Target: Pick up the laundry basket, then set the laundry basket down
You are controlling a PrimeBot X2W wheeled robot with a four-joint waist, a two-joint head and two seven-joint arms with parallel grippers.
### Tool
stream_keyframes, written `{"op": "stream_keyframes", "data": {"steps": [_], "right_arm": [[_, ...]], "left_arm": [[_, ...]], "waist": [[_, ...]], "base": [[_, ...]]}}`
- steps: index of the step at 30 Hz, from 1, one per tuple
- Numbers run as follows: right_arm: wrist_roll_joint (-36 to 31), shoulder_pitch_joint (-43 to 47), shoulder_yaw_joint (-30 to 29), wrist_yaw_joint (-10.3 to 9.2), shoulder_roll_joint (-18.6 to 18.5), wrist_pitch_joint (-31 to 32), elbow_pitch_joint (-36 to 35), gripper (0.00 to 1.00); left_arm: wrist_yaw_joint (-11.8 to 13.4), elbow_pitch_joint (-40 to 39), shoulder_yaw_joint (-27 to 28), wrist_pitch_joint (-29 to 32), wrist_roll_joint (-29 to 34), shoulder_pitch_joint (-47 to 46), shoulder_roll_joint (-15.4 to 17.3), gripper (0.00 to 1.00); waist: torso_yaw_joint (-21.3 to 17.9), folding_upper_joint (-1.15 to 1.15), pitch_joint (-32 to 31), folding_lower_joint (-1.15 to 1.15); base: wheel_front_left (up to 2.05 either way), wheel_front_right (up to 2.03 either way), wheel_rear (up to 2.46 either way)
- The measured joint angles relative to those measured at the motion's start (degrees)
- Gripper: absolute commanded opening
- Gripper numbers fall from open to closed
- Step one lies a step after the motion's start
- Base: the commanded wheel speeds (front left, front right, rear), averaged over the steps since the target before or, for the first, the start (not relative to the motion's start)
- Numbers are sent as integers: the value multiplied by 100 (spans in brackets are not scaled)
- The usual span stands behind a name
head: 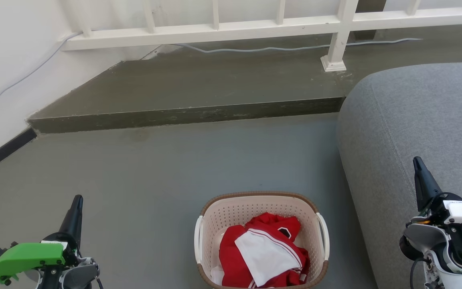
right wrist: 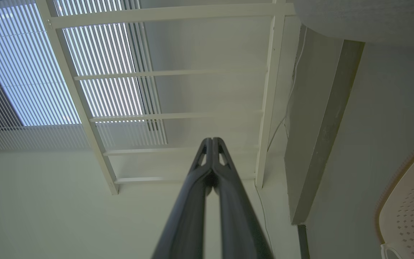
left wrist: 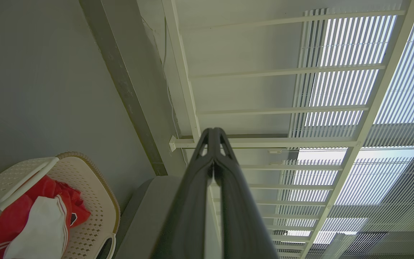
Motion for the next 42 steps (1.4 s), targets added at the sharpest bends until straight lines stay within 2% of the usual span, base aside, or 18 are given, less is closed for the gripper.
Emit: {"op": "stream_keyframes", "data": {"steps": [34, 35, 42], "right_arm": [[0, 0, 0, 0, 0, 0, 0, 0], [0, 0, 0, 0, 0, 0, 0, 100], [-1, 232, 41, -10, 123, -2, 236, 100]], "left_arm": [[0, 0, 0, 0, 0, 0, 0, 0], [0, 0, 0, 0, 0, 0, 0, 100], [4, 245, -52, -3, 0, 212, -113, 100]], "waist": [[0, 0, 0, 0], [0, 0, 0, 0], [0, 0, 3, 0]], "base": [[0, 0, 0], [0, 0, 0], [0, 0, 0]]}}
